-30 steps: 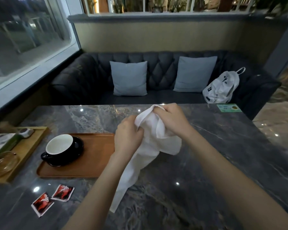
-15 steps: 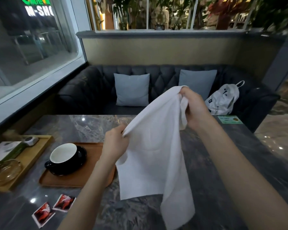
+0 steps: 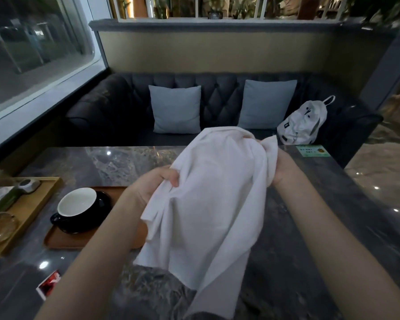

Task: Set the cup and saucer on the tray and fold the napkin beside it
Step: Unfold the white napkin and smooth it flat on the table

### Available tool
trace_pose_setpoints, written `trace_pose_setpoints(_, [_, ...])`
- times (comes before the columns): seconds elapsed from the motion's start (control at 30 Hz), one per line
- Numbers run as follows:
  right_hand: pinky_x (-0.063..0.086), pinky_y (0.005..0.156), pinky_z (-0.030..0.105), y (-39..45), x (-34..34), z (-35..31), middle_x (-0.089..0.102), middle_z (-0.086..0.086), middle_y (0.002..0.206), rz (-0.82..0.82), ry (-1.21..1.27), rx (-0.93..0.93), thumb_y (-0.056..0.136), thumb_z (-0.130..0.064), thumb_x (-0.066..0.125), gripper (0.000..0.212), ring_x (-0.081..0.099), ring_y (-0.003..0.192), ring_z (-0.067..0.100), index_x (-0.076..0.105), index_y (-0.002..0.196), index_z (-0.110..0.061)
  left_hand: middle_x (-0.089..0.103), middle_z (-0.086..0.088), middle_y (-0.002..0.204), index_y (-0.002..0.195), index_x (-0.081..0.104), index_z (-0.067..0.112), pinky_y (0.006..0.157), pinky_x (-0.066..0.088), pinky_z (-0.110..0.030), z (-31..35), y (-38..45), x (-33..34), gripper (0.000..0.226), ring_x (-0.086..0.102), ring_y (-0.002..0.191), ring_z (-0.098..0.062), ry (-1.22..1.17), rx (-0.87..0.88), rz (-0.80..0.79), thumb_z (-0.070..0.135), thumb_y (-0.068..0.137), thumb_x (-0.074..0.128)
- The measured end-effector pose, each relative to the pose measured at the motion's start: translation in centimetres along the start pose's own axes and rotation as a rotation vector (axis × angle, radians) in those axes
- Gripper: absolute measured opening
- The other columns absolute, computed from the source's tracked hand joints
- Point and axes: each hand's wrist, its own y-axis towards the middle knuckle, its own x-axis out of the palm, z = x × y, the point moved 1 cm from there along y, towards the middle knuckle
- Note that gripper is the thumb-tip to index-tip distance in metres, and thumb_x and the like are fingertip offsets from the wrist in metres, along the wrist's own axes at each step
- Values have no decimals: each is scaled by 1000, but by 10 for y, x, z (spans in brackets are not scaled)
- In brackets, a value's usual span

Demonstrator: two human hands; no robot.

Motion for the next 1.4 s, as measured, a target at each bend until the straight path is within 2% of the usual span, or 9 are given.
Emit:
trace_pose_setpoints(0.1, [44, 38, 17, 24, -21, 29, 59, 7, 54, 98, 73, 182, 95, -18, 36, 59, 55, 53, 20, 60, 44, -1, 66, -21, 87, 99, 62, -1, 81, 49, -41, -27, 17, -28, 43, 61, 82, -35, 91, -229, 161, 7, 60, 45])
trace_pose_setpoints(0.2, [48, 37, 22, 44, -38, 66, 61, 11, 50, 204, -14, 223, 95, -9, 40, 28, 61, 46, 19, 58, 76, 0, 65, -15, 90, 92, 65, 5, 80, 46, -36, -55, 36, -51, 29, 59, 86, -29, 348, -328, 413, 20, 68, 64])
trace_pose_setpoints(0.3, [53, 66, 35, 64, -54, 93, 63, 16, 80, 321, -294, 225, 89, -8, 53, 13, 62, 73, 27, 59, 96, 1, 56, -2, 75, 74, 59, 14, 64, 41, -26, -72, 65, -70, 13, 53, 73, -15, 718, -201, 462, 8, 85, 54])
trace_pose_setpoints(0.37, [43, 55, 31, 76, -63, 102, 54, 13, 68, 391, -613, 155, 83, -8, 55, 15, 53, 61, 25, 57, 69, -3, 53, -2, 69, 70, 62, 10, 54, 34, -23, -79, 80, -79, 20, 49, 66, -14, 946, -165, 492, 6, 86, 51])
trace_pose_setpoints(0.47, [26, 45, 27, 96, -73, 109, 38, 1, 57, 448, -994, 47, 80, -8, 48, 33, 38, 53, 21, 33, 51, -16, 65, -16, 82, 83, 67, 1, 60, 33, -28, -85, 96, -96, 18, 59, 80, -28, 1163, -101, 594, 11, 87, 52])
trace_pose_setpoints(0.87, [41, 62, 30, 166, -97, 124, 66, 12, 95, 398, -1711, -116, 91, -8, 43, 16, 61, 83, 29, 59, 90, -9, 63, -22, 106, 108, 58, 2, 76, 43, -46, -73, 145, -106, 25, 57, 97, -40, 1510, 224, 905, 6, 84, 50])
trace_pose_setpoints(1.0, [39, 63, 32, 177, -103, 129, 64, 12, 100, 323, -1900, -109, 91, -5, 42, 13, 62, 88, 29, 55, 95, -8, 65, -22, 109, 104, 62, 0, 79, 51, -43, -109, 148, -81, 29, 63, 99, -37, 1549, 492, 704, 3, 75, 65])
trace_pose_setpoints(1.13, [35, 65, 32, 188, -106, 127, 66, 12, 101, 269, -2004, -92, 92, -6, 42, 13, 63, 90, 29, 53, 98, -8, 11, -6, 157, 145, 17, 20, 116, 12, -41, -162, 156, -74, 59, 10, 145, -24, 1638, 123, 343, 40, 93, 38])
trace_pose_setpoints(1.4, [37, 74, 33, 197, -116, 111, 66, 13, 103, 226, -2060, -105, 94, -15, 41, 17, 61, 93, 30, 56, 98, -8, -16, 4, 156, 136, -22, 37, 113, -13, -38, -187, 166, -74, 64, -28, 136, -14, 1639, 33, 465, 61, 89, 14])
